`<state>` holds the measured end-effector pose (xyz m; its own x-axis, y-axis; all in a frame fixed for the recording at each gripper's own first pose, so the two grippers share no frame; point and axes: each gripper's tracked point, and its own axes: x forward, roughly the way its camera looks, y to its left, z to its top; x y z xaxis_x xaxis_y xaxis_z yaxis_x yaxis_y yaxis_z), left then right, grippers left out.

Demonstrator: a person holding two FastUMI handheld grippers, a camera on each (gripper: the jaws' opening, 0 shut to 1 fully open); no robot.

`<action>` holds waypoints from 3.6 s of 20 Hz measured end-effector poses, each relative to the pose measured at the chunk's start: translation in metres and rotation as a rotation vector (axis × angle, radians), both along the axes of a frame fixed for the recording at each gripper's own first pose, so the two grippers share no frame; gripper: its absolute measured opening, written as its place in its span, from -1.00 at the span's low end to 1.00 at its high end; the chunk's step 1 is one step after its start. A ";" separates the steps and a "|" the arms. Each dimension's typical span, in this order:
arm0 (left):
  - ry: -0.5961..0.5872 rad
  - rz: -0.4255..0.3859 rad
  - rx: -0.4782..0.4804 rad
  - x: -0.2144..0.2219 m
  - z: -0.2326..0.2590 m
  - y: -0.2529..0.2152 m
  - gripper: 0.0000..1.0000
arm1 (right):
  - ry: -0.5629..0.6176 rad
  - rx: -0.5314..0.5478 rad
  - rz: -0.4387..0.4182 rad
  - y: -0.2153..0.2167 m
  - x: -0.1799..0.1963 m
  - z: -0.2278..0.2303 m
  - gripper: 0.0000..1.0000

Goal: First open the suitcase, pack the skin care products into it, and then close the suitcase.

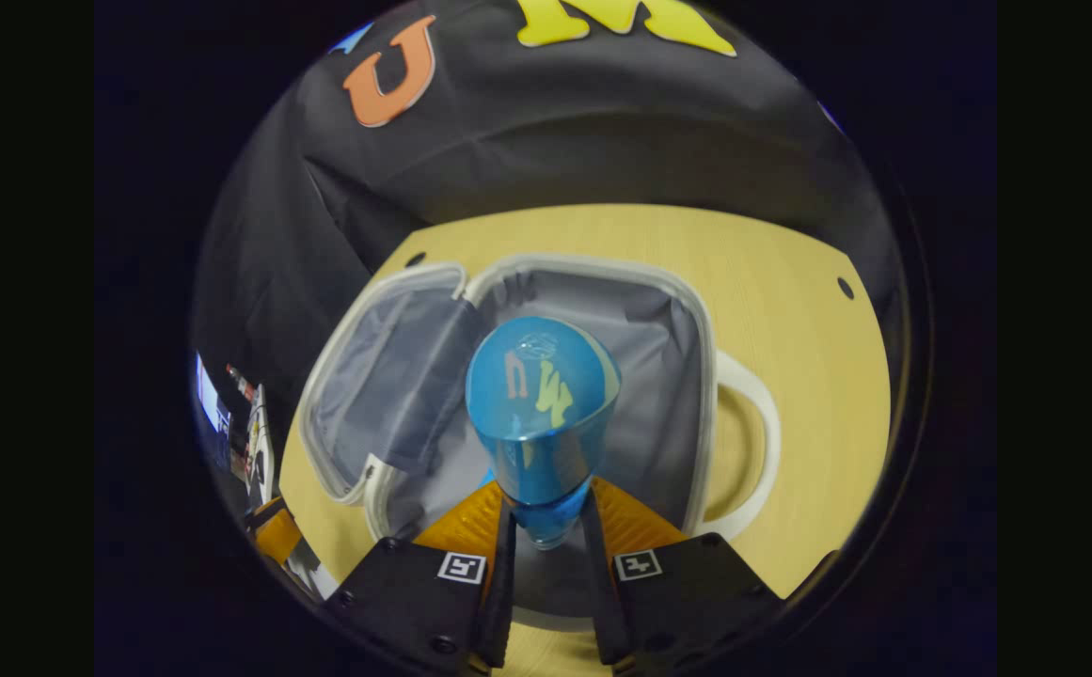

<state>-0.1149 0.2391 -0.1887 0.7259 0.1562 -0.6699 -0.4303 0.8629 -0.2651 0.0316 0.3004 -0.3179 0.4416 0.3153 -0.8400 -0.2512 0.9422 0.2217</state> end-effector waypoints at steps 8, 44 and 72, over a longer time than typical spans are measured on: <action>-0.034 0.055 -0.061 -0.002 0.006 0.025 0.97 | 0.074 -0.063 -0.095 -0.008 0.007 -0.020 -0.35; -0.307 0.092 -0.446 0.143 -0.050 0.198 0.92 | -0.390 -0.063 0.175 -0.079 -0.044 0.179 0.54; -0.478 -0.346 0.190 0.202 0.196 -0.022 -0.79 | -0.661 0.052 -0.139 -0.210 -0.073 0.263 0.55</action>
<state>0.0869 0.2171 0.0072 0.9687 -0.0569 -0.2414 0.0110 0.9822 -0.1876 -0.0413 0.0901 -0.0544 0.8965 0.2513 -0.3648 -0.2269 0.9678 0.1093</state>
